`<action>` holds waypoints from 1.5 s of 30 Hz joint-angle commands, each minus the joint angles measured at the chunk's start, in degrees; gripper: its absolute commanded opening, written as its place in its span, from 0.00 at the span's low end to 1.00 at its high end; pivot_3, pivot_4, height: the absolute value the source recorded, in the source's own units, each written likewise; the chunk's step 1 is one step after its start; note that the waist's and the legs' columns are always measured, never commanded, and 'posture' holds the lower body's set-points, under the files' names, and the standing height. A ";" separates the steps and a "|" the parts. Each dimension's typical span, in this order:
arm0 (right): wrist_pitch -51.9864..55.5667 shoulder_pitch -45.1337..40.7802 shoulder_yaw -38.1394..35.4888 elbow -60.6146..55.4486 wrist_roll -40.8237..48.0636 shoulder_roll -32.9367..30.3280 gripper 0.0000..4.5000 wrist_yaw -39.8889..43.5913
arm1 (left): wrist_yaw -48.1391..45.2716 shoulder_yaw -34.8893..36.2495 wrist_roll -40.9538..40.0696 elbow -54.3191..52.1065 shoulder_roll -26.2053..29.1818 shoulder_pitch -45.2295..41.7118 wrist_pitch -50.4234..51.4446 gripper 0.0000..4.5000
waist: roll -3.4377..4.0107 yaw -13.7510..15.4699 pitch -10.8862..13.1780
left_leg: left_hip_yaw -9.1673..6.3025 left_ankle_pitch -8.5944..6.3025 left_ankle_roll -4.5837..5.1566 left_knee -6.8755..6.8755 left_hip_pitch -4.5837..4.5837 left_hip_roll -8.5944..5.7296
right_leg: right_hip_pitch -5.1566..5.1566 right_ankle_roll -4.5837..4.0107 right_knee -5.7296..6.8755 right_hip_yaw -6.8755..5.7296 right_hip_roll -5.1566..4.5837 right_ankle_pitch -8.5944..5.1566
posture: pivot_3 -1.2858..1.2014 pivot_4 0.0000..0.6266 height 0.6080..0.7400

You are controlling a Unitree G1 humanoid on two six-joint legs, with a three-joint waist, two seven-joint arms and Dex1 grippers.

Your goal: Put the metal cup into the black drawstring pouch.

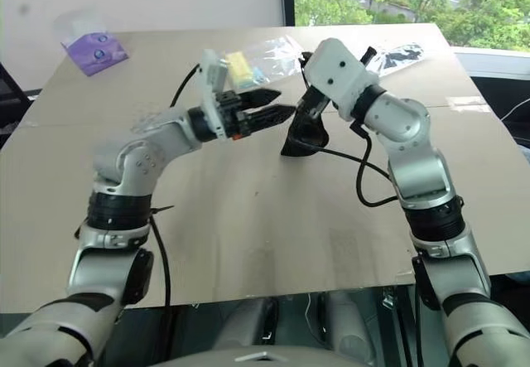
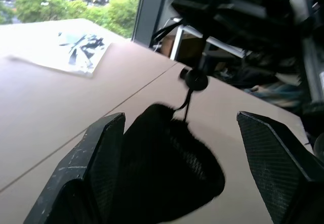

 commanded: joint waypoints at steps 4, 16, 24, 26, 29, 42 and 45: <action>-0.13 -2.30 -0.46 -3.07 0.26 -0.42 0.00 0.39 | -0.37 -2.43 4.00 1.45 -3.84 -4.09 -2.20 0.81 | 0.00 -0.51 0.00 | 0.01 0.00 0.00 -0.01 0.01 0.01 | -0.01 0.00 0.02 0.01 0.02 0.00 | 0.52 0.24 1.00; 1.42 -1.67 -0.20 -5.05 -0.27 -0.62 0.00 0.54 | -1.12 -0.86 5.15 4.38 -6.49 -6.37 -2.29 0.03 | 0.00 -0.72 0.00 | 0.01 0.00 0.00 0.00 0.02 0.01 | -0.02 0.00 0.05 0.02 0.02 0.00 | 0.52 0.24 1.00; 1.90 -1.71 -0.98 -5.00 -0.11 -0.84 0.00 0.16 | -1.48 -1.33 7.09 4.81 -6.15 -4.23 -2.50 0.03 | 0.00 -0.72 0.00 | 0.02 0.00 0.00 0.03 0.02 0.01 | -0.02 0.00 0.07 0.02 0.02 0.00 | 0.52 0.24 1.00; 2.07 -2.25 -1.98 -4.41 0.12 -1.00 0.00 -0.41 | -2.07 -2.06 7.94 4.79 -5.32 -2.63 -2.42 0.03 | 0.01 -0.75 0.00 | 0.02 0.00 0.00 0.03 0.02 0.01 | -0.02 0.00 0.07 0.02 0.02 0.00 | 0.52 0.24 1.00; 1.77 -3.52 -4.56 -2.13 0.32 -2.38 0.00 -1.37 | -2.55 -2.85 10.10 6.02 -3.51 0.41 -2.98 0.03 | 0.01 -0.80 -0.01 | 0.02 0.00 0.00 0.03 0.03 0.02 | -0.02 0.00 0.08 0.03 0.02 0.00 | 0.52 0.24 1.00; -2.76 -8.10 -14.86 13.40 -0.49 -12.92 0.00 -9.65 | -3.39 -2.03 14.59 8.82 4.30 7.47 -2.34 0.03 | 0.03 -0.66 -0.02 | 0.05 0.00 0.01 0.08 0.01 0.01 | -0.01 0.00 0.11 0.04 0.01 0.00 | 0.52 0.24 1.00; -3.34 -6.68 -16.05 15.77 0.52 -14.26 0.00 -10.70 | -2.91 -1.65 15.35 10.29 6.03 8.35 -2.70 0.03 | 0.03 -0.77 -0.02 | 0.06 0.00 0.01 0.08 0.01 0.02 | -0.02 0.00 0.13 0.05 0.01 0.00 | 0.52 0.24 1.00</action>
